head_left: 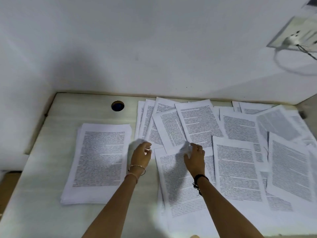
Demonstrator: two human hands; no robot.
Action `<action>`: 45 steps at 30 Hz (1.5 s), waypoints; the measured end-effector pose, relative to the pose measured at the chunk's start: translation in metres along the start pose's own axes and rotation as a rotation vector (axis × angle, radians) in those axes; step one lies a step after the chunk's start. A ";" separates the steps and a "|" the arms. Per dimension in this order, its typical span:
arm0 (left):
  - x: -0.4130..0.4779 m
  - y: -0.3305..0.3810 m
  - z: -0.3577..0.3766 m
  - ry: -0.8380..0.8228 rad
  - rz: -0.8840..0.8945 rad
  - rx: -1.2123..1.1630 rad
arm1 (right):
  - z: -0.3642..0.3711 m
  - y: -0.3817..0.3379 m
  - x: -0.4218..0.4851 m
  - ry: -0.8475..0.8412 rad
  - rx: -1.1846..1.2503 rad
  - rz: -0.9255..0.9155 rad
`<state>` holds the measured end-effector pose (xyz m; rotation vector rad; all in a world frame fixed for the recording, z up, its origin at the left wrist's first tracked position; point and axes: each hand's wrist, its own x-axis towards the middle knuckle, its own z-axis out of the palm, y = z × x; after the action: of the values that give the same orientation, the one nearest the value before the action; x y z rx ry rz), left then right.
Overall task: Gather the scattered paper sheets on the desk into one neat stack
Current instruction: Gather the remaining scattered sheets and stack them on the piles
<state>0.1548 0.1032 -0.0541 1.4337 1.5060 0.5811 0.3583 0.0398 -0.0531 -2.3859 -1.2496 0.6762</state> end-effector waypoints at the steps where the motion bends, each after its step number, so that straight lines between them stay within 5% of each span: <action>1: 0.002 0.006 0.010 -0.036 -0.015 -0.020 | -0.006 0.006 0.005 0.022 -0.037 0.006; 5: 0.016 0.032 0.049 -0.107 -0.225 -0.189 | -0.016 0.034 0.030 -0.074 -0.234 0.001; 10: 0.041 0.046 0.077 0.039 -0.417 -0.329 | -0.025 0.052 0.058 -0.060 -0.393 -0.169; 18: 0.044 0.067 0.093 0.102 -0.427 -0.365 | -0.058 0.042 0.081 0.042 0.215 -0.030; 24: -0.011 0.068 0.113 -0.173 -0.873 -0.710 | -0.034 0.006 0.065 -0.143 0.262 -0.108; 27: 0.000 0.060 0.090 0.136 -0.801 -0.899 | -0.038 0.005 0.061 -0.185 0.596 0.042; 29: 0.021 0.052 0.068 0.388 -0.685 -0.592 | -0.038 0.014 0.062 -0.009 0.595 0.066; 31: 0.042 0.053 0.053 0.404 -0.583 -0.201 | -0.030 0.034 0.070 0.111 0.357 0.087; 34: 0.072 0.055 0.052 0.161 -0.431 0.027 | -0.027 0.059 0.080 0.113 0.044 0.254; 39: 0.091 0.059 0.065 -0.075 -0.313 0.289 | -0.041 0.070 0.090 0.119 -0.001 0.359; 45: 0.091 0.044 0.076 0.039 -0.421 0.029 | -0.030 0.056 0.085 0.060 0.343 0.218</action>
<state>0.2534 0.1779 -0.0779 1.0832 1.7877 0.3303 0.4545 0.0775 -0.0783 -2.2501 -0.7812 0.8046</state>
